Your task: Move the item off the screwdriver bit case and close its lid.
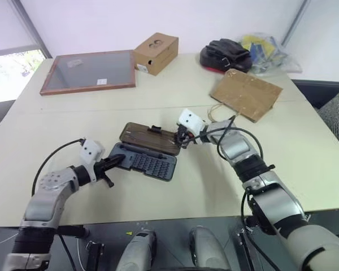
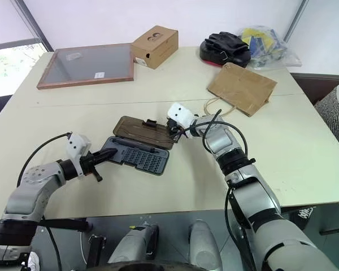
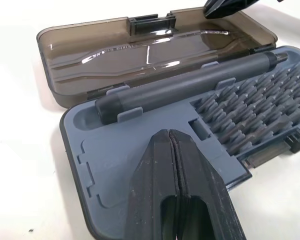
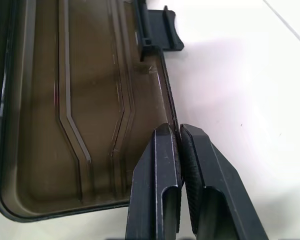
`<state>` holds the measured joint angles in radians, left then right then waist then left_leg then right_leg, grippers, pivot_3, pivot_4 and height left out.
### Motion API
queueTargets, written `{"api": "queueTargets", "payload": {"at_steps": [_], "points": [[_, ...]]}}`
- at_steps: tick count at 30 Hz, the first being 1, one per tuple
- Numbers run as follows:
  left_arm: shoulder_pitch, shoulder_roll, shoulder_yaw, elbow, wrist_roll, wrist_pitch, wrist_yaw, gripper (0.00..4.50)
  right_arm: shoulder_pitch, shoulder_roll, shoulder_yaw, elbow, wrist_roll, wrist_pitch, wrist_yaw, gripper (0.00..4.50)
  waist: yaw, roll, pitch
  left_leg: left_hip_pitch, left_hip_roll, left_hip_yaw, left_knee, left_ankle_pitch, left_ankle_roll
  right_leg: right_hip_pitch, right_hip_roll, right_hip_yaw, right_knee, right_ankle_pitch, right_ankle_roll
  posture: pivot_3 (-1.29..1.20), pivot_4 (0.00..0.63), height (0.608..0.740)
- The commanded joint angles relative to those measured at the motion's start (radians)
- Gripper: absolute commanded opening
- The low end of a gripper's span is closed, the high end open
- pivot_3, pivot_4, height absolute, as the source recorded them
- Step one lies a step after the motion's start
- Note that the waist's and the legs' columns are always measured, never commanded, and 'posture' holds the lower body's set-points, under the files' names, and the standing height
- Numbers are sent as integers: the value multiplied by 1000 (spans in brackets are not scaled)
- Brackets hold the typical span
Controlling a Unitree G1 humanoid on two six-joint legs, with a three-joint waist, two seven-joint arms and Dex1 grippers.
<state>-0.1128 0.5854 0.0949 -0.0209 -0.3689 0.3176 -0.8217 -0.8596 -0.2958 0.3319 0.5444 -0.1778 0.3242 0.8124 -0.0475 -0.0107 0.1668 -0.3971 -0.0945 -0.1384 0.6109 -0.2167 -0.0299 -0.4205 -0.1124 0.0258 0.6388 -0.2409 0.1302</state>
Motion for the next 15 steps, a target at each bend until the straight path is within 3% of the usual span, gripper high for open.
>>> {"api": "queueTargets", "payload": {"at_steps": [1, 7, 15], "points": [[-15, -14, 63, -61, -60, 56, 46, 0, 2, -20, 9, -97, -50, -195, -88, 17, 0, 0, 0, 0, 0, 0, 0, 0, 0, 0, 0, 0, 0, 0, 0, 0, 150, 740], [-124, -18, 148, -117, -168, 164, 110, 0, 73, -61, -10, -285, -92, -313, -166, 17, 5, -1, 1, -5, 0, -1, 2, 0, 0, -4, 0, 0, 1, 0, 0, 0, 150, 740], [-413, 1, 266, -95, -338, 309, 193, 0, 192, -62, -23, -509, -105, -297, -217, 17, 3, -2, 2, -7, 0, -1, 2, 0, 0, -6, 0, -1, 0, 0, 0, 0, 150, 740]]}}
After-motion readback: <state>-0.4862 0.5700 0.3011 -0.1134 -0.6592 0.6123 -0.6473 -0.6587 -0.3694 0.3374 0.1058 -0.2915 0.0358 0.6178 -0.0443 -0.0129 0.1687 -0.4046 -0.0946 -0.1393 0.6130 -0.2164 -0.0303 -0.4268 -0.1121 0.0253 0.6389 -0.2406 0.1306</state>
